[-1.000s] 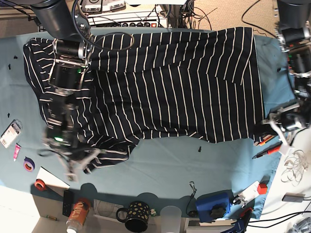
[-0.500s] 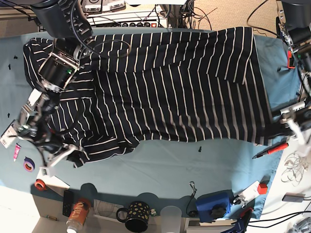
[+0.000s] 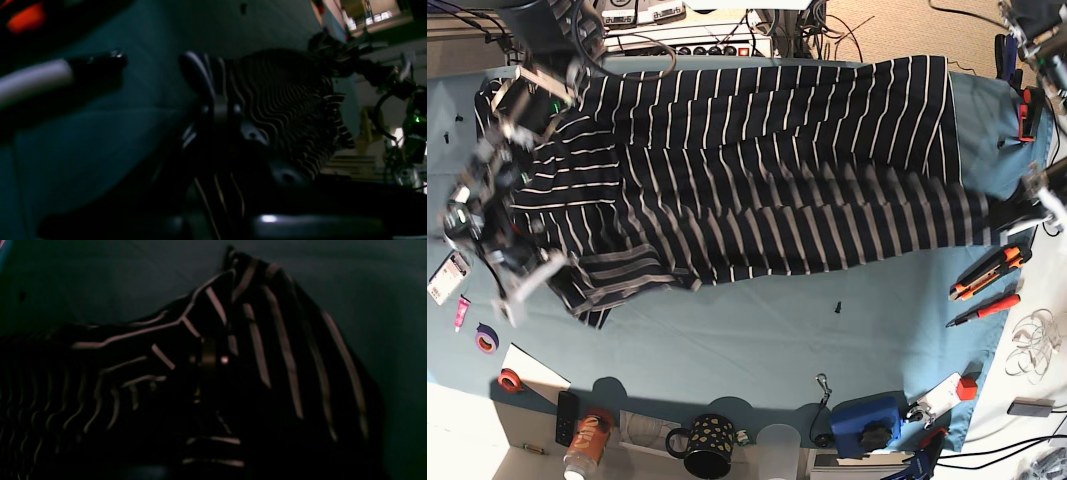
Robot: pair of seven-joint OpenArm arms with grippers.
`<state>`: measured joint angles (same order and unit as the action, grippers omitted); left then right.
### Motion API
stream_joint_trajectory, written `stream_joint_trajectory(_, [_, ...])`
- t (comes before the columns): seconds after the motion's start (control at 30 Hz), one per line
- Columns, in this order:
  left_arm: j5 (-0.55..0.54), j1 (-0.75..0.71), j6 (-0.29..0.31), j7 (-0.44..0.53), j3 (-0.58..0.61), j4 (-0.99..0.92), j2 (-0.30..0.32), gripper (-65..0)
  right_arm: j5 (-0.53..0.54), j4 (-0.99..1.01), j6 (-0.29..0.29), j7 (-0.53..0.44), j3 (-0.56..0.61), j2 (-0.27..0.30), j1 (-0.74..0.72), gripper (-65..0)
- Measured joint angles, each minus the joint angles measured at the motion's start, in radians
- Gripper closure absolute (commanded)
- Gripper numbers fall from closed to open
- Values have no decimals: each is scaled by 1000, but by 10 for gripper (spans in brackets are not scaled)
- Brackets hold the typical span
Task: Layout the t-shirt on the table in an organized manner, then fold the t-shirt properly
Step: 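Lift the hem with both grippers and fold it toward the collar edge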
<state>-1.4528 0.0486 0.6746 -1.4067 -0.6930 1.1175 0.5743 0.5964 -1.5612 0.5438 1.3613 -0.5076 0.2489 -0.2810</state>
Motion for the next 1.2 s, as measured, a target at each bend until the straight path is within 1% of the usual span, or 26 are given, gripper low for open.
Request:
stream_joint_trajectory(0.07, [0,-12,0,-1,1,0,-2,0,9,-16,0,0,-35,1,21,0])
stream_joint_trajectory(0.3, [1,-53,0,0,3,0,-4,0,104,-18,24,19,-133,-3,76,0])
stream_joint_trajectory(0.4, [-3,-48,0,0,3,0,-4,0,121,-18,26,18,-203,0,73,0])
stream_joint_trajectory(0.47, [-3,-48,0,0,3,0,-4,0,153,-19,27,19,-237,10,73,0])
stream_joint_trajectory(0.57, [-4,-45,1,-1,3,3,-12,0,150,-19,27,13,-259,45,73,0])
stream_joint_trajectory(0.63, [-3,-39,17,0,3,16,-19,0,150,-19,27,6,-262,73,73,0])
stream_joint_trajectory(0.73, [-7,-34,19,0,3,38,-26,0,149,-19,27,3,-263,99,73,0])
stream_joint_trajectory(0.9, [-3,-47,18,0,3,92,-25,0,142,-19,26,-3,-313,103,73,0])
stream_joint_trajectory(1.03, [-2,-109,12,0,3,197,-29,0,138,-19,26,12,-356,105,73,0])
stream_joint_trajectory(1.1, [1,-152,16,0,2,268,-50,0,139,-19,26,19,-356,108,80,0])
stream_joint_trajectory(1.2, [-3,-212,19,0,3,372,-121,0,158,-19,26,19,-354,108,106,0])
